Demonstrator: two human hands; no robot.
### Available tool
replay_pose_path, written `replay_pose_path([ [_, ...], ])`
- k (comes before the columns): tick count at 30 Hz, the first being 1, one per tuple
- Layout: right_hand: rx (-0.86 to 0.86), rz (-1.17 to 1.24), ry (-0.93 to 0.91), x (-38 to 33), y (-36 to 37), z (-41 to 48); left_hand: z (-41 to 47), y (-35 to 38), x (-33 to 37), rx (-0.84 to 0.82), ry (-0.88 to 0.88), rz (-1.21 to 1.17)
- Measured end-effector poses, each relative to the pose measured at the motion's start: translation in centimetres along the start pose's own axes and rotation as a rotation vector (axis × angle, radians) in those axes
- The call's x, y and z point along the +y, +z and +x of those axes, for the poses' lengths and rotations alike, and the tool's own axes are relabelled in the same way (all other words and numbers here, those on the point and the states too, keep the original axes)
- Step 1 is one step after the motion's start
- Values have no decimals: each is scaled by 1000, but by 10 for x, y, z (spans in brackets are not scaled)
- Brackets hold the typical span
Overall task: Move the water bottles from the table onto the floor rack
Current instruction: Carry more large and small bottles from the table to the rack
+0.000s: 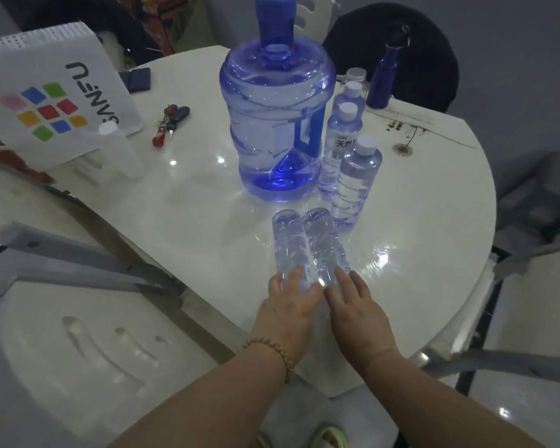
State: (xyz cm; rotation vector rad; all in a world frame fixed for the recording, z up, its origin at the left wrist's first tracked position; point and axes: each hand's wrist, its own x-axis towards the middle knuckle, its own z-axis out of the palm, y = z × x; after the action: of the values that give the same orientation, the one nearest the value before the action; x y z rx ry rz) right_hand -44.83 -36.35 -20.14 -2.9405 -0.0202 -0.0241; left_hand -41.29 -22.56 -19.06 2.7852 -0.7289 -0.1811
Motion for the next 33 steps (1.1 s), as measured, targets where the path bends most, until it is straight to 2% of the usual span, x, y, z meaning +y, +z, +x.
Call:
replay_pose_path([
  [7, 75, -11, 16, -3, 3, 3, -5, 14, 1, -3, -59, -24],
  [13, 90, 4, 100, 3, -4, 24, 16, -5, 7, 110, -56, 29],
  [15, 30, 11, 130, 7, -3, 34, 28, -10, 6, 98, -140, 10],
  [19, -98, 70, 142, 6, 8, 46, 49, -7, 8, -27, -339, -239],
  [22, -104, 32, 147, -6, 18, 47, 56, 1, 8, -135, -431, -250],
  [24, -78, 10, 147, -9, 23, 47, 58, 5, 5, -138, -481, -251],
  [28, -67, 69, 173, -1, 25, 48, 59, 8, -2, -118, -468, -223],
  [33, -72, 126, 215, -4, 18, 31, 46, 5, -13, -116, -387, -326],
])
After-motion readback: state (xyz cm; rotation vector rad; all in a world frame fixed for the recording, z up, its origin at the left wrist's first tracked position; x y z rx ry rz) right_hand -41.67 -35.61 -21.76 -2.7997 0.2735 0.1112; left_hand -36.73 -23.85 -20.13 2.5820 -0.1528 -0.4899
